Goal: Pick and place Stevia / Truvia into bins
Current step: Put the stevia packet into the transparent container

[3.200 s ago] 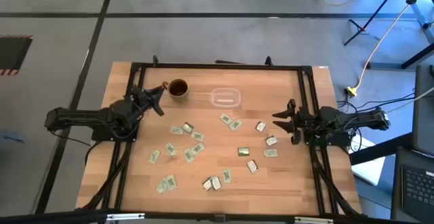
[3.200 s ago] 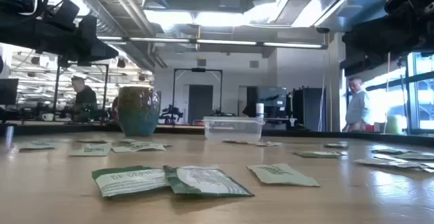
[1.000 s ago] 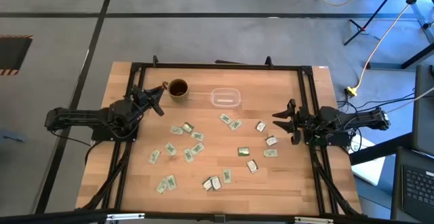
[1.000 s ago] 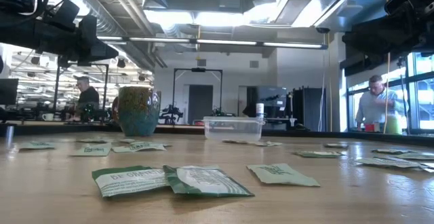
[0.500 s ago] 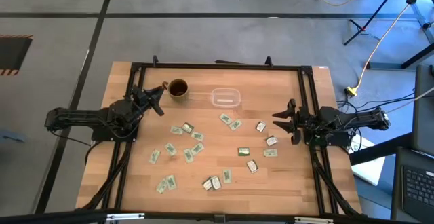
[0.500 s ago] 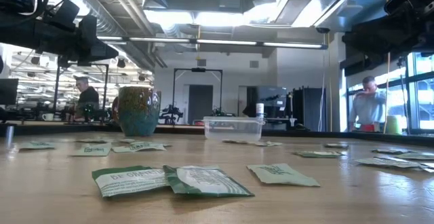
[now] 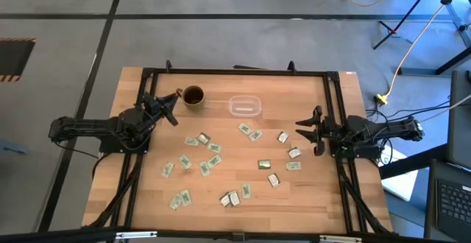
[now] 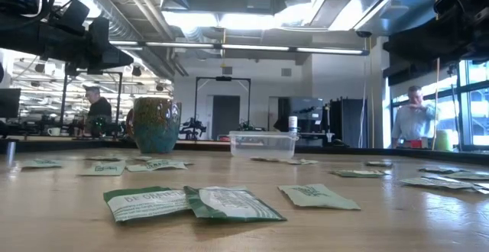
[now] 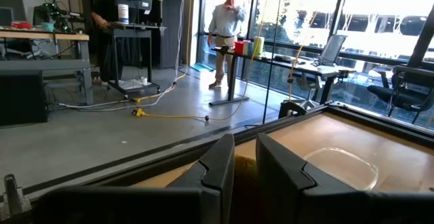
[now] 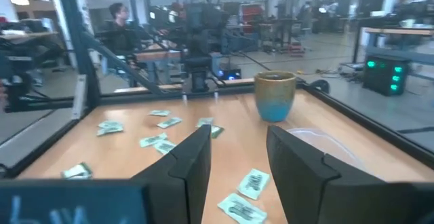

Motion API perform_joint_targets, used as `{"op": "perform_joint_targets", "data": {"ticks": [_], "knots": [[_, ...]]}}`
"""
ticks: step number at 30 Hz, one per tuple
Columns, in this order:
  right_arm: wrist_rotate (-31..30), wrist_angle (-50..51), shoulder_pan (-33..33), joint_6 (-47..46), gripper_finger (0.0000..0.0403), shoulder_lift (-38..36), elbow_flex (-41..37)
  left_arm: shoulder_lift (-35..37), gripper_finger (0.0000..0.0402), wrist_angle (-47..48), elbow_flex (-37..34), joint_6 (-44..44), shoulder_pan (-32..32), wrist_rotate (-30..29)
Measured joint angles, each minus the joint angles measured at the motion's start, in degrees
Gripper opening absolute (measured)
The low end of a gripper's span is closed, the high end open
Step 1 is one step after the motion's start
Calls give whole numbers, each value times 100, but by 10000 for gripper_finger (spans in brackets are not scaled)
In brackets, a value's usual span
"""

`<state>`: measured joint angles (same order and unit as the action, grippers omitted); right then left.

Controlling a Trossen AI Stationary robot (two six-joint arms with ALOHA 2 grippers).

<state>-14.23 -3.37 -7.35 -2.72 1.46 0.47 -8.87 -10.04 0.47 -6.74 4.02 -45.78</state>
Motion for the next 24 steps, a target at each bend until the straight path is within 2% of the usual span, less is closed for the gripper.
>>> {"op": "perform_joint_targets", "data": {"ticks": [5,10,15,24], "knots": [[-460,115,0,24,146,435,236,1,58,0,0,0,1,0],[-630,154,18,490,146,1379,856,-1,58,0,0,0,0,2],[-645,150,77,978,146,2794,1564,-1,58,0,0,0,1,2],[-630,-179,81,1659,146,5850,2881,-1,58,0,0,0,0,2]]}}
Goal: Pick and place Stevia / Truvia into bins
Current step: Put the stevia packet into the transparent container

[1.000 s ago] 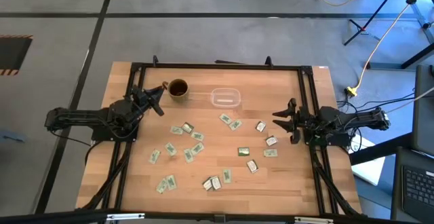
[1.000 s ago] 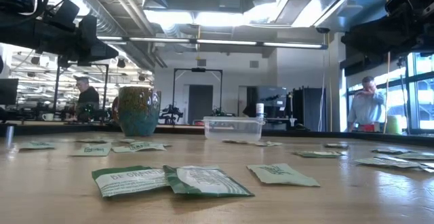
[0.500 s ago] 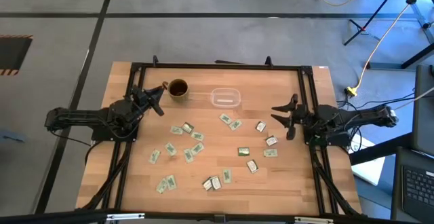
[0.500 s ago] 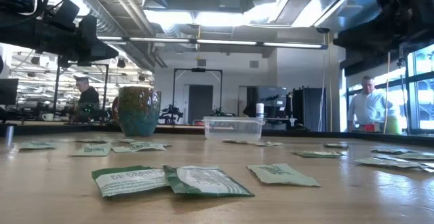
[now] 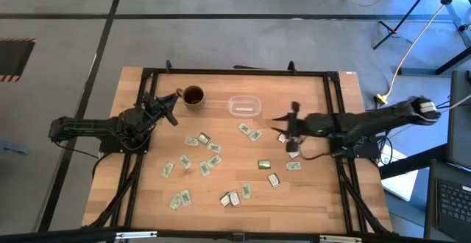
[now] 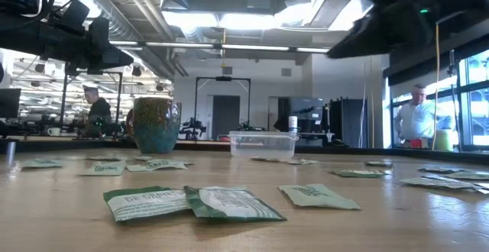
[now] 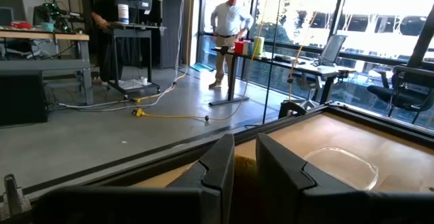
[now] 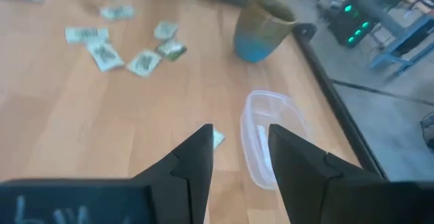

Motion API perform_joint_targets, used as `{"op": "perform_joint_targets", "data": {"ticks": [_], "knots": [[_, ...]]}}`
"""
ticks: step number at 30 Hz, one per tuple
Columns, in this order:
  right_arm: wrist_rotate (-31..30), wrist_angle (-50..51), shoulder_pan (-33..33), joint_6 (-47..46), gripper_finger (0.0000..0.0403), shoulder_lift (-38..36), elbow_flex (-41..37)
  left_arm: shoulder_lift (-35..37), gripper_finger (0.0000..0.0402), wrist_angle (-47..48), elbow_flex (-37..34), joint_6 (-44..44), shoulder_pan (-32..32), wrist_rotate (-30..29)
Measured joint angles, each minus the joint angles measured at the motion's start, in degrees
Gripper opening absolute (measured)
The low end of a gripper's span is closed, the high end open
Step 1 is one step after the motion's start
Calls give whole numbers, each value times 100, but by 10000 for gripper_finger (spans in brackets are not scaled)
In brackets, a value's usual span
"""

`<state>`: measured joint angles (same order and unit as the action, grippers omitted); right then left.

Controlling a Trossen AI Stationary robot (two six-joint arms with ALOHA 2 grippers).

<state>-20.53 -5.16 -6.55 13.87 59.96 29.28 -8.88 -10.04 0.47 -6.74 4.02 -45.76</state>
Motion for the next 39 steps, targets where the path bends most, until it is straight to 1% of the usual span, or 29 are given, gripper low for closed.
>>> {"op": "perform_joint_targets", "data": {"ticks": [5,9,13,17,21,24,29,34,39], "knots": [[2,-306,-7,179,146,1620,749,0,58,-2,1,0,1,0],[0,-383,-57,310,146,2719,1281,0,58,-2,1,0,0,0],[2,-381,-73,458,146,3596,1734,0,58,-2,0,0,-1,-2],[-44,-360,-34,484,146,4230,2144,0,58,-2,1,0,-1,0],[-79,-325,56,465,146,4640,2413,0,58,-1,1,0,0,0],[-89,-312,134,444,146,4811,2505,2,58,0,1,0,0,0],[-547,-72,263,117,138,4879,2542,2,58,0,0,0,1,0],[-532,158,343,-143,115,4881,2542,2,58,22,1,-1,0,0],[-227,185,343,-163,102,4881,2542,1,58,126,1,0,0,0]]}}
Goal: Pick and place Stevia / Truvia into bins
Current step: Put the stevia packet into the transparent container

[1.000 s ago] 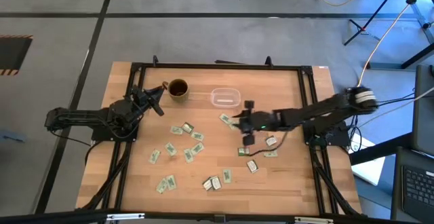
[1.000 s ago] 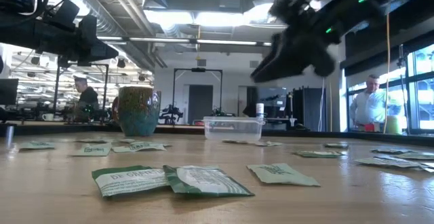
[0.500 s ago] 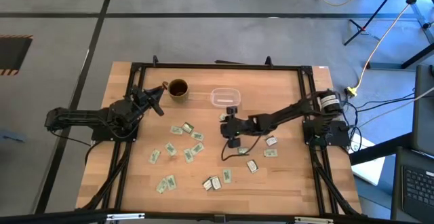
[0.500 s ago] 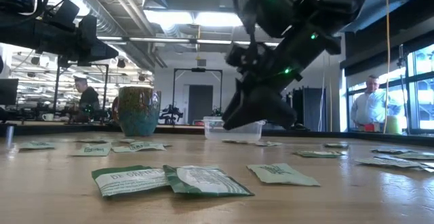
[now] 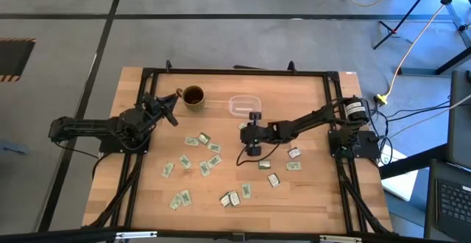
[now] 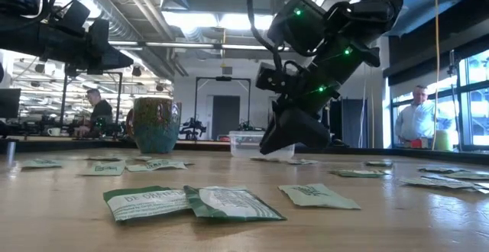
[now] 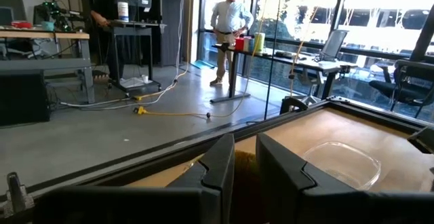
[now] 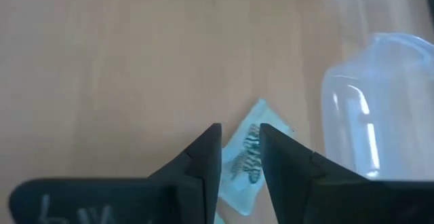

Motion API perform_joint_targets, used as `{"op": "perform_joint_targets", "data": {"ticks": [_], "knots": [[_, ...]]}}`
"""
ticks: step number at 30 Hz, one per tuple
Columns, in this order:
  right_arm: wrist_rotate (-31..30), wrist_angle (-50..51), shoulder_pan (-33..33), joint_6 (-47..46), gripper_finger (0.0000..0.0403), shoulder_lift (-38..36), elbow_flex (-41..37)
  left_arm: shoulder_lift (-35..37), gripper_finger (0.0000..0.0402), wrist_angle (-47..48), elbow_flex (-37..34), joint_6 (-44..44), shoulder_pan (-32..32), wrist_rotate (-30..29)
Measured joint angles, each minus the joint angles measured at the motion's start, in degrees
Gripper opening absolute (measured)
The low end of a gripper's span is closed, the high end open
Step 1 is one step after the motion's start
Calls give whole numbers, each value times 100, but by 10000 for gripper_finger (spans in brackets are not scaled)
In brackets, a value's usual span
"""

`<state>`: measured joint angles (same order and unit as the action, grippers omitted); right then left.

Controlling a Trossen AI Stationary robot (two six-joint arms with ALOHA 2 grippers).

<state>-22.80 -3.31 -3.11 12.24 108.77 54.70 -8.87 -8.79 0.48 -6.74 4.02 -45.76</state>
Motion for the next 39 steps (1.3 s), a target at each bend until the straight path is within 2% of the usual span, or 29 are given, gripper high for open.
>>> {"op": "perform_joint_targets", "data": {"ticks": [11,15,39], "knots": [[21,69,104,-30,103,0,0,1,58,6,0,0,0,0],[268,94,134,-45,103,0,-2,-1,58,6,1,0,1,0],[580,206,378,-458,100,124,4,-1,58,143,1,0,-1,0]]}}
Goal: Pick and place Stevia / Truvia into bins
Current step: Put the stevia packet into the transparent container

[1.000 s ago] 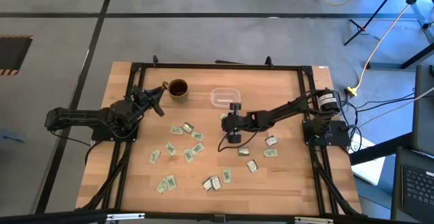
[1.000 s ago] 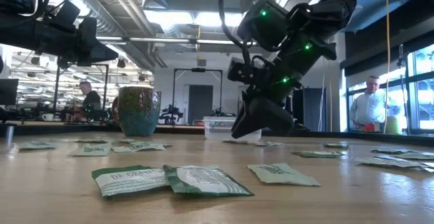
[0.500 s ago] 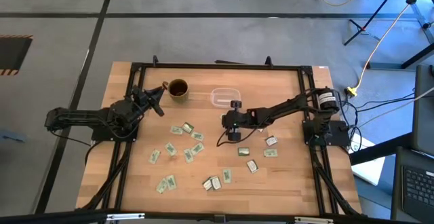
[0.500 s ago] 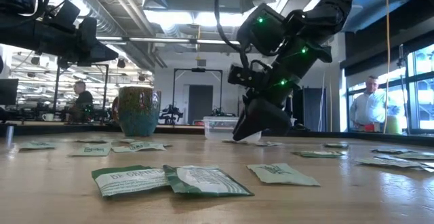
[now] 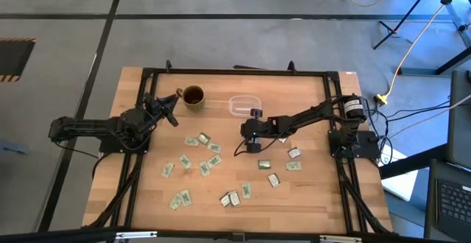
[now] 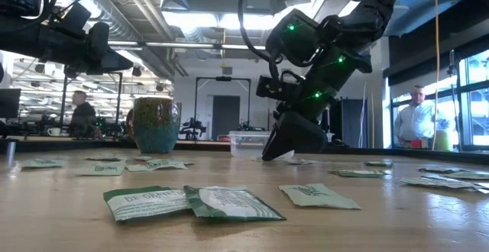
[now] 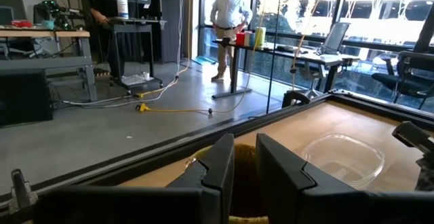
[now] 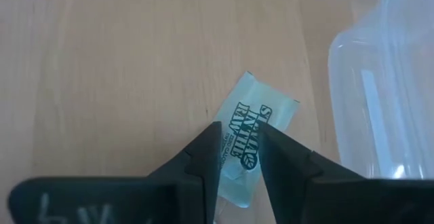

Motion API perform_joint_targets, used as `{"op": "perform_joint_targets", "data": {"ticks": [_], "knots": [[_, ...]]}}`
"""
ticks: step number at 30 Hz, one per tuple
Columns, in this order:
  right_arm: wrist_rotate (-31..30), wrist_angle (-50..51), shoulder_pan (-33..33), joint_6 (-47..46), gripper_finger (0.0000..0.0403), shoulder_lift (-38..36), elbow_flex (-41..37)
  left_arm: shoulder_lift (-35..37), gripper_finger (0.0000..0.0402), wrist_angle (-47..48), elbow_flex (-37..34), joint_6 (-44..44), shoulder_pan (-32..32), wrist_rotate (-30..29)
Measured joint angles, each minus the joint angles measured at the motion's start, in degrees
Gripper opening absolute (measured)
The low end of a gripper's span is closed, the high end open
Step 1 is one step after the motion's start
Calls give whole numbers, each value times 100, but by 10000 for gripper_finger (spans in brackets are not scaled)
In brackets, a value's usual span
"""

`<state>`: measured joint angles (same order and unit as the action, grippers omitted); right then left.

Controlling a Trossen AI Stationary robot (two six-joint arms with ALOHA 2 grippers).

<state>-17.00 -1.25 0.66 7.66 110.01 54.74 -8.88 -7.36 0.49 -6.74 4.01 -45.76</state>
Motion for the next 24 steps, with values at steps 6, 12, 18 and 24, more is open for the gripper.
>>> {"op": "perform_joint_targets", "data": {"ticks": [6,12,18,24], "knots": [[25,11,-2,-37,67,9,0,0,58,-2,-2,0,2,0],[422,37,154,-770,27,5,0,1,58,-4,0,0,1,0],[1038,128,366,-1257,8,3,2,1,58,-4,-2,0,2,0],[1087,153,400,-1231,18,9,2,0,58,-4,-2,0,0,0]]}}
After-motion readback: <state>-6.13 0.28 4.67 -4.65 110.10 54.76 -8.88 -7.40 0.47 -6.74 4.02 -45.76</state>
